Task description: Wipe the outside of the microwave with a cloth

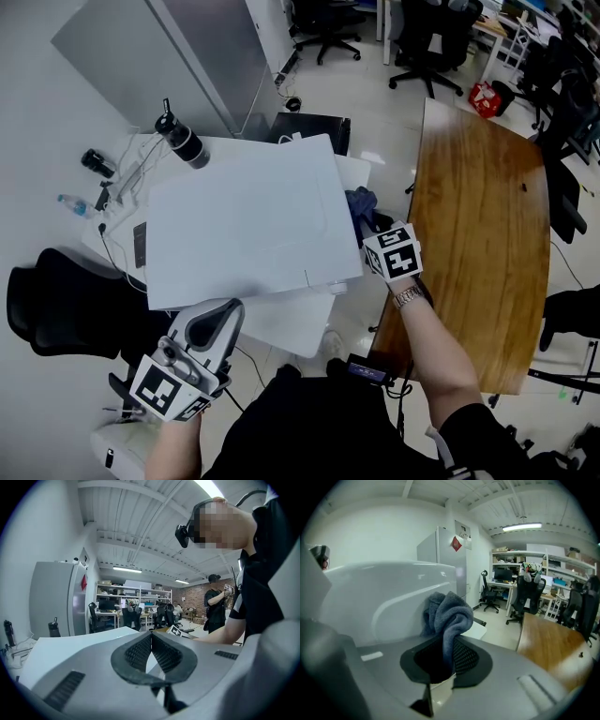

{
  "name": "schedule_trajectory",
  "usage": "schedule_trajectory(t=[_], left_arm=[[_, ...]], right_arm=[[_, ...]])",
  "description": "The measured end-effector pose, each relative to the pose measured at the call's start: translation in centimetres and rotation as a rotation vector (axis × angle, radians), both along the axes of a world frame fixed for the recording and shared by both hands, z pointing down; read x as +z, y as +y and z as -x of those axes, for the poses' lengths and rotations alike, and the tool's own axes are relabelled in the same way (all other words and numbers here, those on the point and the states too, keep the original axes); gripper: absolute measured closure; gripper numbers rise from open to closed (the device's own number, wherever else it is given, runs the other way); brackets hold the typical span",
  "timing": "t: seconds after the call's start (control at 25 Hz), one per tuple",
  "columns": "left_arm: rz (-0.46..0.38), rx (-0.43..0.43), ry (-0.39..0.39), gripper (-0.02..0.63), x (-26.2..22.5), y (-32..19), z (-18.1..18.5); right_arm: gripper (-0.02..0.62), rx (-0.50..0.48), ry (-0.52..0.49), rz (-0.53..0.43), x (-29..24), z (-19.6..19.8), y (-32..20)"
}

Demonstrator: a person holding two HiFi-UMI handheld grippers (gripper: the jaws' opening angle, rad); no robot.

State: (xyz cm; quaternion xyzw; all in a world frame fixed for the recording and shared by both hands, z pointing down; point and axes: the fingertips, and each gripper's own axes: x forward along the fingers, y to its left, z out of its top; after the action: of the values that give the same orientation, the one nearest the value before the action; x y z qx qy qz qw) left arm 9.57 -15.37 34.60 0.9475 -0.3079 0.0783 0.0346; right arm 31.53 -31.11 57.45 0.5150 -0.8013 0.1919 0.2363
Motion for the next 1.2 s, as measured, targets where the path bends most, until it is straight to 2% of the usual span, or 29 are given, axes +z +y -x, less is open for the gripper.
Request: schedule_trajectory(t=[0.76,1.2], left_arm=[[0.032,-0.086,-0.01,0.601,1.4,0.4,2.0],[0.042,-0.121,0.015,0.6,1.9,1.1,4.4]], right_arm=[[0.548,0.0,0.039,0.178,7.2,0.0,-0.4],[0.548,0.056,0.095,0.218,7.9,-1.6,0.3]])
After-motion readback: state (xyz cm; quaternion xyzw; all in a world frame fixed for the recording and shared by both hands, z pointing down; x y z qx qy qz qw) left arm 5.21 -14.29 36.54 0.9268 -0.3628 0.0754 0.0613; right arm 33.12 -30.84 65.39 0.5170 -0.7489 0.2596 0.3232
